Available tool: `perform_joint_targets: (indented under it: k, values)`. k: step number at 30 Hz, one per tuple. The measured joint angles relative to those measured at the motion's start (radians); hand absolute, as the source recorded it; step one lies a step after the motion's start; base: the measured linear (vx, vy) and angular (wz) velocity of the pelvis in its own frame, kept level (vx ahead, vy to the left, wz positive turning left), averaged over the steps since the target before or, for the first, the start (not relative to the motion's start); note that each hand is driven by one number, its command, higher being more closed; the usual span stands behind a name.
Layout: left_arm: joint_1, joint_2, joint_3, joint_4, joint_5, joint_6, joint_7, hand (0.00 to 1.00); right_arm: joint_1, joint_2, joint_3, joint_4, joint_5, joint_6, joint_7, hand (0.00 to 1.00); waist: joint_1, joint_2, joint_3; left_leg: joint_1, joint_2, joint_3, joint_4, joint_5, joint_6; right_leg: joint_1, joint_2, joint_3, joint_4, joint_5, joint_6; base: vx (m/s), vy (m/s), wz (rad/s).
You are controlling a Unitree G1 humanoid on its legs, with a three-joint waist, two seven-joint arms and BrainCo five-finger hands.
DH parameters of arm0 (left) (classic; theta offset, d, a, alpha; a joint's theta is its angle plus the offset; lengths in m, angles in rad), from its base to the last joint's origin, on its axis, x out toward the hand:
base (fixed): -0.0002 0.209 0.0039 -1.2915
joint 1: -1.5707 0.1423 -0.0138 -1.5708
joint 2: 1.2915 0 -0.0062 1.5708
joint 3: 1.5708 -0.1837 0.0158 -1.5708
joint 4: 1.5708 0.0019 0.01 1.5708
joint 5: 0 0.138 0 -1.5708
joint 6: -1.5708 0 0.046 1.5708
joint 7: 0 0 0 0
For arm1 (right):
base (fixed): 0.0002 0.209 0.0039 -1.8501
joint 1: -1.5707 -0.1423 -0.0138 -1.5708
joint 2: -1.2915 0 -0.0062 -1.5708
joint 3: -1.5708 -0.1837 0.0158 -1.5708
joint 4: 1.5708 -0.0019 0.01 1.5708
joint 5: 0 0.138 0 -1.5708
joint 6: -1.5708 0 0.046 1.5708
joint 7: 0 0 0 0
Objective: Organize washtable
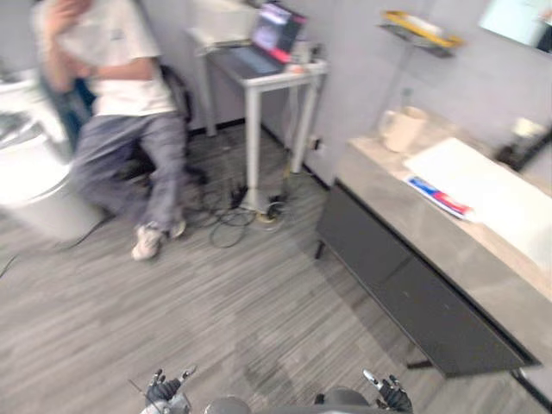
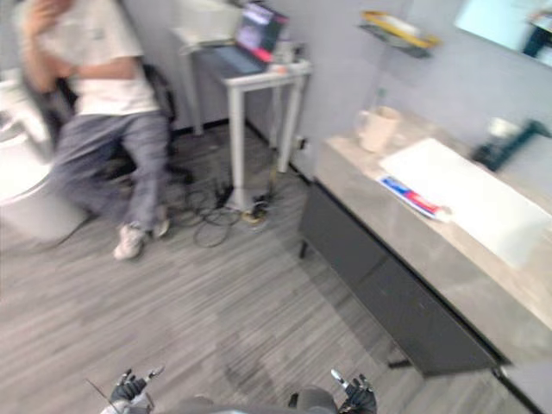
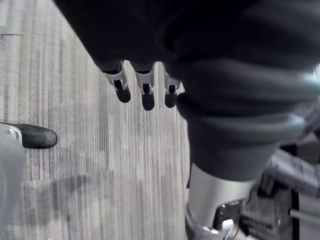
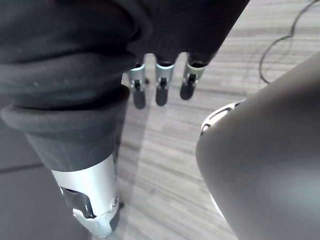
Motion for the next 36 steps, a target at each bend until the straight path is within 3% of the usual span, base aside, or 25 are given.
perform_joint_targets:
  k: [2, 3, 6, 8, 9, 10, 11, 12, 13, 14, 15, 16, 18, 20, 21, 22, 23, 24, 27, 30, 32, 36]
  values:
    - [-0.019, -0.013, -0.041, 0.021, 0.002, 0.003, 0.002, 0.0, -0.029, -0.016, -0.001, 0.018, 0.0, 0.0, -0.003, 0.0, -0.027, 0.01, 0.007, -0.007, -0.008, 0.052, -0.041, 0.011, -0.016, -0.002, 0.032, -0.052, -0.115, 0.009, -0.014, 0.14, -0.017, -1.18]
    - [-0.036, -0.032, -0.071, 0.037, 0.005, 0.006, 0.002, 0.0, -0.04, -0.02, -0.005, 0.027, 0.0, 0.001, -0.006, 0.0, -0.029, 0.027, 0.02, -0.006, -0.008, 0.075, -0.048, 0.011, -0.017, 0.0, 0.055, -0.053, -0.165, 0.026, -0.042, 0.09, -0.049, -1.06]
    - [-0.04, -0.055, -0.08, 0.049, 0.042, 0.016, -0.005, 0.0, -0.049, -0.042, -0.048, 0.024, 0.001, -0.001, -0.009, 0.0, -0.056, 0.073, 0.048, 0.051, -0.016, 0.076, -0.08, 0.011, -0.018, 0.042, 0.09, -0.002, -0.218, 0.03, -0.048, 0.07, 0.002, -0.68]
    - [-0.031, -0.046, -0.075, 0.04, 0.066, 0.013, -0.024, 0.0, -0.048, -0.046, -0.053, 0.026, 0.001, -0.001, -0.005, 0.0, -0.069, 0.079, 0.047, 0.081, -0.014, 0.074, -0.089, 0.014, -0.023, 0.075, 0.107, 0.012, -0.252, 0.029, -0.047, 0.05, 0.017, -0.26]
    - [-0.031, -0.046, -0.073, 0.03, 0.079, 0.006, -0.02, 0.0, -0.047, -0.041, -0.068, 0.026, 0.001, -0.001, -0.003, 0.0, -0.071, 0.071, 0.048, 0.092, -0.006, 0.079, -0.054, -0.001, -0.048, 0.107, 0.118, 0.034, -0.289, 0.017, -0.041, 0.04, 0.016, -0.25]
    - [-0.027, -0.049, -0.074, 0.02, 0.08, 0.003, -0.02, 0.0, -0.047, -0.041, -0.074, 0.027, 0.002, 0.0, -0.004, 0.0, -0.065, 0.066, 0.05, 0.087, 0.013, 0.077, 0.001, -0.023, -0.078, 0.11, 0.123, 0.047, -0.298, 0.007, -0.036, 0.0, -0.003, -0.43]
    - [-0.016, -0.055, -0.074, 0.006, 0.08, 0.002, -0.016, 0.0, -0.044, -0.032, -0.07, 0.029, 0.001, 0.0, -0.004, 0.0, -0.052, 0.048, 0.048, 0.048, 0.056, 0.063, 0.155, -0.059, -0.086, 0.122, 0.125, 0.07, -0.298, -0.011, -0.04, -0.01, -0.06, -0.54]
    - [-0.009, -0.064, -0.069, -0.01, 0.069, 0.002, -0.006, 0.0, -0.036, -0.028, -0.065, 0.03, 0.001, 0.0, -0.004, 0.0, -0.041, 0.039, 0.042, -0.004, 0.099, 0.039, 0.31, -0.075, -0.06, 0.129, 0.131, 0.087, -0.301, -0.019, -0.035, 0.04, -0.097, -0.6]
    - [-0.008, -0.08, -0.078, -0.037, 0.068, 0.002, 0.001, 0.0, -0.035, -0.035, -0.046, 0.033, -0.001, 0.001, -0.005, 0.0, -0.023, 0.046, 0.042, -0.083, 0.172, -0.013, 0.526, -0.08, -0.033, 0.155, 0.157, 0.105, -0.322, -0.022, -0.037, 0.08, -0.082, -0.48]
    - [-0.007, -0.084, -0.079, -0.041, 0.059, 0.001, 0.002, 0.0, -0.034, -0.039, -0.034, 0.036, -0.004, 0.002, -0.007, 0.0, -0.019, 0.048, 0.042, -0.12, 0.198, -0.043, 0.604, -0.09, -0.016, 0.17, 0.17, 0.115, -0.331, -0.022, -0.039, 0.16, 0.004, -0.54]
    - [-0.009, -0.091, -0.095, -0.049, 0.038, -0.004, 0.006, 0.0, -0.039, -0.064, -0.018, 0.052, -0.017, 0.003, -0.01, 0.0, -0.014, 0.072, 0.044, -0.16, 0.231, -0.108, 0.693, -0.101, -0.013, 0.194, 0.184, 0.139, -0.337, -0.018, -0.056, 0.21, 0.107, -0.6]
    - [-0.006, -0.087, -0.111, -0.051, 0.016, -0.004, 0.011, 0.0, -0.047, -0.082, -0.002, 0.075, -0.035, 0.008, -0.017, 0.0, -0.015, 0.067, 0.044, -0.182, 0.233, -0.125, 0.706, -0.109, 0.0, 0.217, 0.176, 0.166, -0.343, -0.018, -0.059, 0.24, 0.138, -0.63]
    - [-0.001, -0.082, -0.129, -0.055, -0.008, -0.006, 0.02, 0.0, -0.048, -0.088, -0.001, 0.095, -0.057, 0.008, -0.027, 0.0, -0.012, 0.063, 0.045, -0.21, 0.215, -0.137, 0.639, -0.11, 0.0, 0.242, 0.137, 0.206, -0.35, -0.006, -0.039, 0.21, 0.18, -0.71]
    - [-0.001, -0.075, -0.154, -0.062, -0.019, -0.008, 0.025, 0.0, -0.047, -0.094, -0.001, 0.1, -0.089, 0.008, -0.027, 0.0, -0.012, 0.058, 0.047, -0.24, 0.159, -0.189, 0.445, -0.105, -0.008, 0.248, 0.081, 0.252, -0.35, -0.004, 0.005, 0.24, 0.294, -0.69]
    - [-0.001, -0.074, -0.168, -0.063, -0.02, -0.009, 0.029, 0.0, -0.04, -0.1, -0.001, 0.105, -0.106, 0.009, -0.027, 0.0, -0.013, 0.058, 0.047, -0.244, 0.114, -0.241, 0.285, -0.082, -0.039, 0.25, 0.048, 0.274, -0.35, -0.009, 0.035, 0.16, 0.232, -0.35]
    - [-0.001, -0.073, -0.179, -0.063, -0.021, -0.014, 0.035, 0.0, -0.032, -0.103, -0.002, 0.108, -0.112, 0.009, -0.027, 0.0, -0.015, 0.062, 0.046, -0.241, 0.093, -0.275, 0.201, -0.05, -0.06, 0.254, 0.036, 0.281, -0.35, -0.013, 0.054, 0.2, 0.361, -0.38]
    - [0.003, -0.077, -0.193, -0.061, -0.029, -0.025, 0.046, 0.0, -0.012, -0.115, 0.0, 0.115, -0.119, 0.012, -0.026, 0.0, -0.011, 0.073, 0.043, -0.233, 0.062, -0.338, 0.119, 0.085, -0.049, 0.259, 0.02, 0.296, -0.347, -0.027, 0.094, 0.17, 0.287, -0.11]
    - [0.004, -0.064, -0.2, -0.062, -0.037, -0.026, 0.048, 0.0, 0.006, -0.103, 0.006, 0.121, -0.119, 0.022, -0.024, 0.0, -0.022, 0.06, 0.032, -0.218, 0.019, -0.333, 0.101, 0.077, -0.039, 0.271, -0.016, 0.302, -0.356, -0.029, 0.104, 0.27, 0.365, 0.04]
    - [-0.003, -0.027, -0.228, -0.059, -0.046, -0.025, 0.048, 0.0, 0.02, -0.09, 0.035, 0.15, -0.117, 0.028, -0.018, 0.0, -0.012, 0.011, 0.03, -0.236, -0.02, -0.333, 0.153, 0.042, -0.009, 0.276, -0.028, 0.289, -0.371, -0.028, 0.101, 0.2, 0.161, 0.12]
    - [-0.005, -0.022, -0.229, -0.04, -0.063, -0.027, 0.048, 0.0, 0.013, -0.093, 0.035, 0.164, -0.116, 0.026, -0.003, 0.0, -0.015, 0.01, 0.03, -0.244, -0.036, -0.347, 0.219, 0.027, 0.004, 0.302, -0.041, 0.299, -0.389, -0.014, 0.082, 0.11, 0.107, -0.04]
    - [-0.006, -0.023, -0.232, -0.035, -0.074, -0.028, 0.047, 0.0, 0.011, -0.097, 0.03, 0.175, -0.108, 0.025, 0.001, 0.0, -0.014, 0.01, 0.03, -0.243, -0.033, -0.361, 0.258, 0.016, -0.005, 0.322, -0.043, 0.312, -0.402, -0.003, 0.097, 0.07, 0.049, -0.24]
    - [-0.016, -0.037, -0.236, 0.004, -0.082, -0.026, 0.041, 0.0, 0.008, -0.108, -0.01, 0.177, -0.088, 0.023, 0.002, 0.0, -0.015, 0.052, 0.027, -0.241, -0.007, -0.392, 0.288, -0.047, -0.022, 0.307, -0.03, 0.364, -0.423, 0.005, 0.123, 0.01, 0.08, -0.51]
